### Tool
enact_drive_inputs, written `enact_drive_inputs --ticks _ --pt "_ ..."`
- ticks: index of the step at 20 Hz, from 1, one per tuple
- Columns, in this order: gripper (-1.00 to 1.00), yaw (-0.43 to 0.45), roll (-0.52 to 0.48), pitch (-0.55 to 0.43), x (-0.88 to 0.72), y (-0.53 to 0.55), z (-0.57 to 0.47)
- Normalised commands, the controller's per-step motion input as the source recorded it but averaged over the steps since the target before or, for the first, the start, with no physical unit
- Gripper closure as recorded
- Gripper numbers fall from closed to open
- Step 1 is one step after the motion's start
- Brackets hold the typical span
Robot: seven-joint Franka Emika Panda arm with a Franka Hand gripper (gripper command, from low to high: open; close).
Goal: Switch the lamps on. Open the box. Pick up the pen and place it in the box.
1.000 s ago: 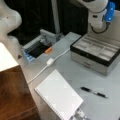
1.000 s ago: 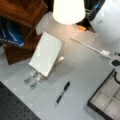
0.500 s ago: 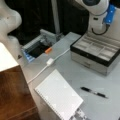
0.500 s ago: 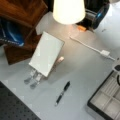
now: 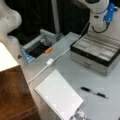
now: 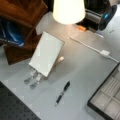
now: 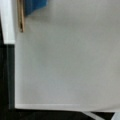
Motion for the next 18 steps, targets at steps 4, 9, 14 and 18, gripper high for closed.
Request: enact_drive_inputs --ticks 4,9,14,18 --pt "-1.00 -0.124 0.003 0.063 -0.15 -0.04 0.05" --pt "-1.00 -0.118 -0.049 0.104 -0.17 -0.23 0.13" --pt "-1.00 -0.088 -0.095 0.108 -0.14 -0.36 0.12" --pt "-1.00 -0.036 -0.128 0.076 -0.06 -0.38 0.08"
